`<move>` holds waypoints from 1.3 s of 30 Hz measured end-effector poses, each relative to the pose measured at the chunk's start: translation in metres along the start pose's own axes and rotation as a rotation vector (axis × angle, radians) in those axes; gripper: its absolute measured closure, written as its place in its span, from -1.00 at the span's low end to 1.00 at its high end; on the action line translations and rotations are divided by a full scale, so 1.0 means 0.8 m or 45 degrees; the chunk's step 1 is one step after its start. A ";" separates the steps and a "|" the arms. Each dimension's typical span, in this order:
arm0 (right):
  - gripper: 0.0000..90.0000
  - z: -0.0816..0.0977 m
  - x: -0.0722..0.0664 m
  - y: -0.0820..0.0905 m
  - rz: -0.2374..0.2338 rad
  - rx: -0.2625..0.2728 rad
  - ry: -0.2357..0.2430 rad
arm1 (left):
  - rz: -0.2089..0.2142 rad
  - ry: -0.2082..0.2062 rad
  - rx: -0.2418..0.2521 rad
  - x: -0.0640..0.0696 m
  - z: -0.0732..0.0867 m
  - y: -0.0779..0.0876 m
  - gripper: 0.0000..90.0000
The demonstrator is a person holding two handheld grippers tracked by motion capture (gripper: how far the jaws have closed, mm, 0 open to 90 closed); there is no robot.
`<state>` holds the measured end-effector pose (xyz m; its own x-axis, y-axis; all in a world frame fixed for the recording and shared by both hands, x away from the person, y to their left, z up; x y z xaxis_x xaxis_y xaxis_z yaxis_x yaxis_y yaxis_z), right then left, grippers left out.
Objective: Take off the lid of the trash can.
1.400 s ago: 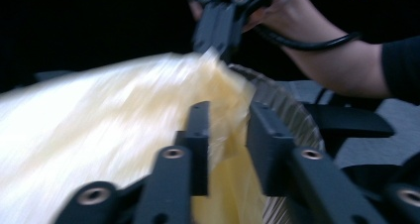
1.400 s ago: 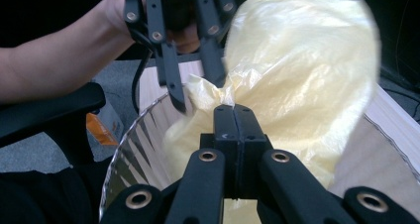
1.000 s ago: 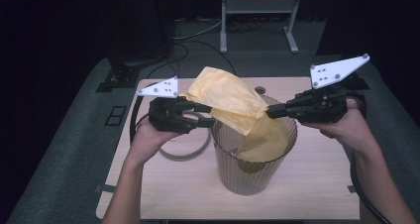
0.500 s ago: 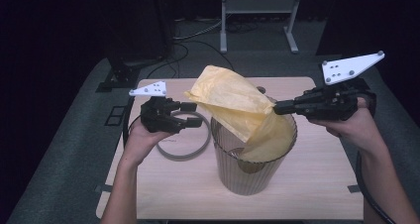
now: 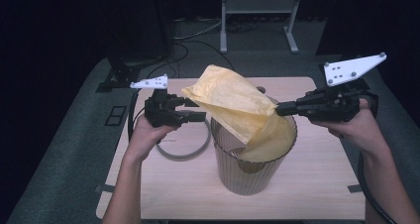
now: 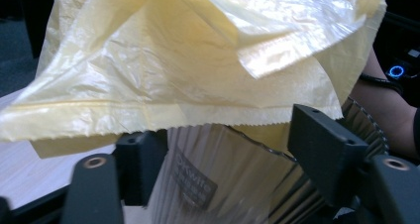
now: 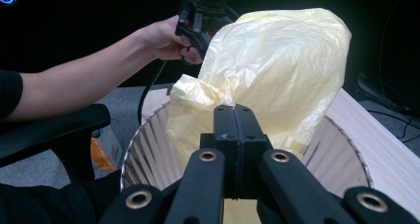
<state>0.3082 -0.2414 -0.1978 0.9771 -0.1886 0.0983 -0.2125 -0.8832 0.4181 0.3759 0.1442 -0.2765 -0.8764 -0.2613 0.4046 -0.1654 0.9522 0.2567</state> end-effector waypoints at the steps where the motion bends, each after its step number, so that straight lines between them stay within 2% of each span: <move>1: 1.00 0.000 0.000 0.000 -0.001 0.001 0.001 | 0.007 0.007 0.005 -0.001 -0.002 -0.001 -0.20; 2: 1.00 0.000 0.000 0.000 0.000 0.000 0.002 | 0.012 0.004 0.000 -0.002 -0.003 -0.003 -0.08; 3: 1.00 0.000 -0.001 0.000 0.001 0.001 0.003 | 0.003 -0.004 -0.002 -0.002 -0.005 -0.005 0.18; 5: 1.00 0.001 -0.001 0.000 -0.004 0.002 0.004 | 0.010 -0.001 0.007 -0.004 -0.008 -0.008 0.56; 7: 1.00 0.001 -0.002 -0.001 -0.009 0.004 0.005 | 0.008 -0.027 0.004 -0.004 -0.010 -0.010 0.91; 8: 1.00 0.002 -0.002 -0.001 -0.008 0.002 0.004 | 0.013 -0.033 0.000 -0.003 -0.011 -0.010 0.99; 10: 1.00 0.004 -0.002 0.000 -0.002 0.003 0.002 | 0.002 -0.056 -0.010 0.001 -0.012 -0.008 0.99; 13: 1.00 0.014 -0.001 0.012 0.025 -0.004 -0.017 | -0.022 -0.087 -0.020 0.009 -0.013 0.007 0.99; 17: 1.00 0.043 0.002 0.031 0.067 -0.021 -0.073 | -0.066 -0.121 -0.027 0.017 -0.013 0.031 0.99; 21: 1.00 0.079 0.005 0.036 0.107 -0.077 -0.140 | -0.101 -0.149 -0.022 0.026 -0.012 0.045 0.99; 25: 0.95 0.099 0.008 0.041 0.129 -0.061 -0.184 | -0.085 -0.173 -0.044 0.034 -0.015 0.045 0.99; 27: 0.76 0.095 0.008 0.045 0.139 -0.037 -0.180 | -0.074 -0.195 -0.061 0.041 -0.018 0.039 0.99; 30: 0.50 0.076 0.006 0.050 0.151 0.024 -0.149 | -0.051 -0.231 -0.076 0.053 -0.023 0.030 0.99; 34: 0.16 0.042 -0.002 0.045 0.165 0.091 -0.072 | -0.021 -0.271 -0.099 0.066 -0.029 0.017 0.99; 36: 0.10 0.025 -0.004 0.037 0.171 0.097 -0.038 | -0.007 -0.288 -0.113 0.071 -0.031 0.011 0.99; 39: 0.06 0.005 0.002 0.022 0.235 0.074 0.002 | 0.006 -0.304 -0.124 0.078 -0.033 0.007 0.99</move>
<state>0.3063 -0.2588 -0.1938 0.9215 -0.3492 0.1702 -0.3875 -0.8570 0.3397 0.3325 0.1291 -0.2268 -0.9610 -0.2008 0.1901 -0.1266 0.9307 0.3431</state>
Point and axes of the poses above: each handheld gripper's, and its own axes: y roughly backward along the jaws, z roughly out of its underside, x roughly to its right, the point moved 1 cm from there along -y, roughly forward along the jaws, and after that the axes turned 8 degrees about y, right-handed, at the moved point
